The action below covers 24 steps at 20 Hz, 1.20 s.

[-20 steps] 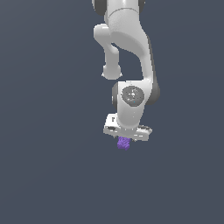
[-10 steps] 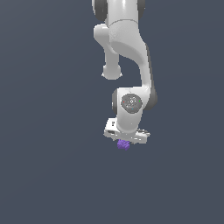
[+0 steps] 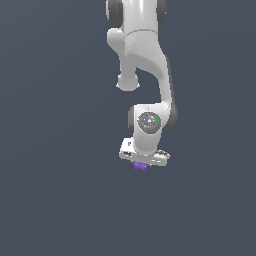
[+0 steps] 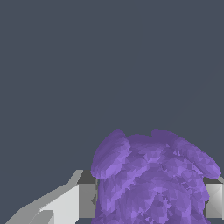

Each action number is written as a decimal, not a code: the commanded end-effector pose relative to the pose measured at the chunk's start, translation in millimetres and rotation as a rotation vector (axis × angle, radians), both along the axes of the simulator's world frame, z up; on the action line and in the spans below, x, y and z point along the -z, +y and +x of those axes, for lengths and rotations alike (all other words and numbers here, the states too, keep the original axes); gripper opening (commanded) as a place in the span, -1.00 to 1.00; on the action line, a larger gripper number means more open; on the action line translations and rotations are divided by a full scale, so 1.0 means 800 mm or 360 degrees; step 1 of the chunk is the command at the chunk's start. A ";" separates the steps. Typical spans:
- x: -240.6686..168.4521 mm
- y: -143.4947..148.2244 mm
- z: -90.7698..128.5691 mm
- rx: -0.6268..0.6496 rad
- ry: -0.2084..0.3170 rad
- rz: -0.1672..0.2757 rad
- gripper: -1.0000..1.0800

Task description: Pick up the object and move it to a goal position.

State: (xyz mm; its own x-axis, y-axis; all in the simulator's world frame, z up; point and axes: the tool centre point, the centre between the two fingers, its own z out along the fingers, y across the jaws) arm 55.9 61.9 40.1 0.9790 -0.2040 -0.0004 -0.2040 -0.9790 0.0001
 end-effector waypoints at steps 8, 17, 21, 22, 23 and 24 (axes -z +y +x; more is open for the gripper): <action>0.000 0.000 0.000 0.0000 -0.0001 0.0000 -1.00; -0.036 -0.039 0.006 0.0000 -0.0001 0.0000 -1.00; -0.072 -0.078 0.013 0.0000 0.0000 0.0001 -1.00; -0.082 -0.089 0.015 0.0000 0.0000 0.0001 -1.00; -0.092 -0.099 0.017 0.0000 0.0000 0.0001 -1.00; -0.102 -0.110 0.019 0.0000 0.0000 0.0001 -1.00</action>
